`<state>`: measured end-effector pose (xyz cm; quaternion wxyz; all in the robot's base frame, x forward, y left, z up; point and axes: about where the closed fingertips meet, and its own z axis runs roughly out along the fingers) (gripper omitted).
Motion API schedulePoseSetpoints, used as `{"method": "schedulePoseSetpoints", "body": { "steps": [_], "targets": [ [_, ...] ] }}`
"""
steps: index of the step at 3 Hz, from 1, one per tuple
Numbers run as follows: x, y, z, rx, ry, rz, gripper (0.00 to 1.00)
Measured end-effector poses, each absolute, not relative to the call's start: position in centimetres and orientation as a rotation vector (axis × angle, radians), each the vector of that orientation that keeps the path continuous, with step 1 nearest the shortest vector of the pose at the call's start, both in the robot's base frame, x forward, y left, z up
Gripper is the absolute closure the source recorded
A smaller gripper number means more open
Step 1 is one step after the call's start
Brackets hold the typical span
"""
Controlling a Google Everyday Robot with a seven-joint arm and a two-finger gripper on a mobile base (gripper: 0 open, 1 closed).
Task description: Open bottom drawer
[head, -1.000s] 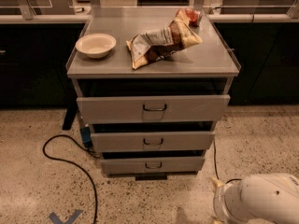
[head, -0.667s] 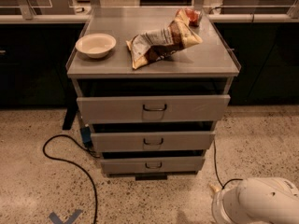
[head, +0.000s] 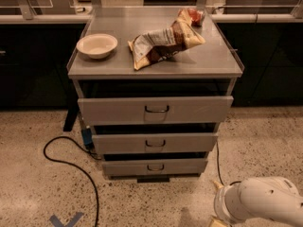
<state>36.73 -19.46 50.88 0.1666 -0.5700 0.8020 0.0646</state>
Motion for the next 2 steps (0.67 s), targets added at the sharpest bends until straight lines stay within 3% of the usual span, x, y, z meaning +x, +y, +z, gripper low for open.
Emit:
{"method": "schedulePoseSetpoints", "body": {
  "steps": [2],
  "targets": [
    [37.2,-19.5,49.8,-1.623,2.284,0.23,0.0]
  ]
}}
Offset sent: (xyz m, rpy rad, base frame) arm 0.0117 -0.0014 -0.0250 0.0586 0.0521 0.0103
